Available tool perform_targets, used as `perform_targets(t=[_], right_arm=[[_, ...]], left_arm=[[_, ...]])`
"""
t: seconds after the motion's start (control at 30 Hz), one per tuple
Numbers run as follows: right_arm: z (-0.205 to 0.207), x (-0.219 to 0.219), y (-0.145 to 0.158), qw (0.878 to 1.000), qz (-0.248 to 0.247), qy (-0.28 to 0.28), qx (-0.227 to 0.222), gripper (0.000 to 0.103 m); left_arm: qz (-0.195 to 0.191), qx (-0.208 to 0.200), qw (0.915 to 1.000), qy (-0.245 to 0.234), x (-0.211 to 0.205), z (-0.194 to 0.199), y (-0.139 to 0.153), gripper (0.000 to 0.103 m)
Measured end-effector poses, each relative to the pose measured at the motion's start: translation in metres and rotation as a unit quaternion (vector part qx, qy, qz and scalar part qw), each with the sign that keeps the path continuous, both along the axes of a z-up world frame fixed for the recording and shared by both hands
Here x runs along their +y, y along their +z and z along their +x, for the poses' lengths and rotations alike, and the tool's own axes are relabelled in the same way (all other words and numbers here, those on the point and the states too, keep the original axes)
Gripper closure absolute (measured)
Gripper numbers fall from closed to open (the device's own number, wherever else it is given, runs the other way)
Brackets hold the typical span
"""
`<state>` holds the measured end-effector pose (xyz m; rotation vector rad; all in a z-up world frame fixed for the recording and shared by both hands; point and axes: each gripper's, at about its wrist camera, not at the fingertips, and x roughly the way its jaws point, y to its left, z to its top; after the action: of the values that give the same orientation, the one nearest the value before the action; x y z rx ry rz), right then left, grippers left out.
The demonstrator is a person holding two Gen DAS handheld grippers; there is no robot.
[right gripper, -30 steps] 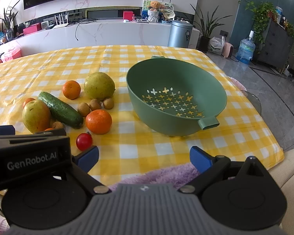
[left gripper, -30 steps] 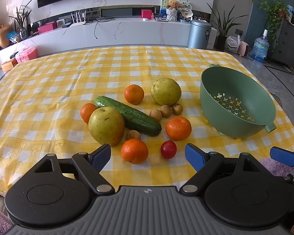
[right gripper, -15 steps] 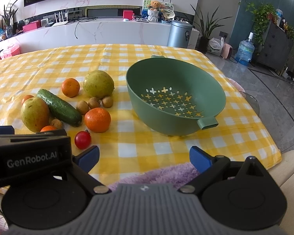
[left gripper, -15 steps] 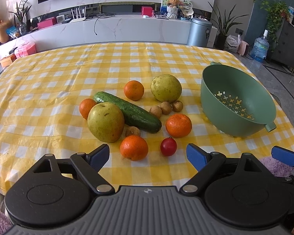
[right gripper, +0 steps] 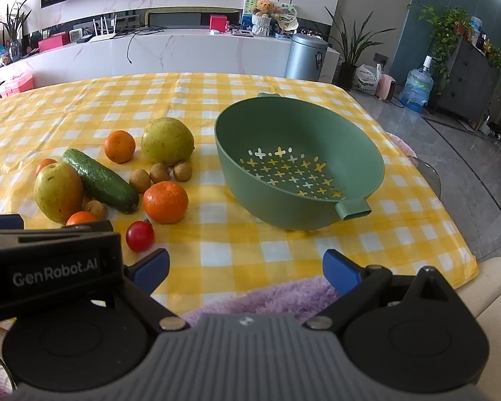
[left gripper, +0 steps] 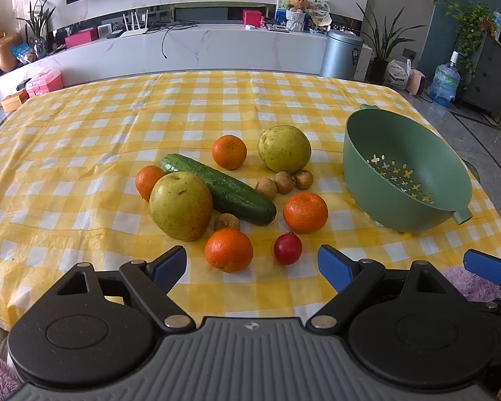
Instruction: Organize fruits
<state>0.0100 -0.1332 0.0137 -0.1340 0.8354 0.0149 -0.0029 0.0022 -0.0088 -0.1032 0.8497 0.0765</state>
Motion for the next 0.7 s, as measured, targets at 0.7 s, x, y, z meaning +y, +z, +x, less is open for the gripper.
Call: perform_targets(t=[0.7], right_arm=[[0.001,0.021,0.010,0.999,-0.005,0.035,-0.020,0.006]], left_arm=[[-0.012,-0.037,0.9992,0.006,0.043,-0.002,0.018,0.000]])
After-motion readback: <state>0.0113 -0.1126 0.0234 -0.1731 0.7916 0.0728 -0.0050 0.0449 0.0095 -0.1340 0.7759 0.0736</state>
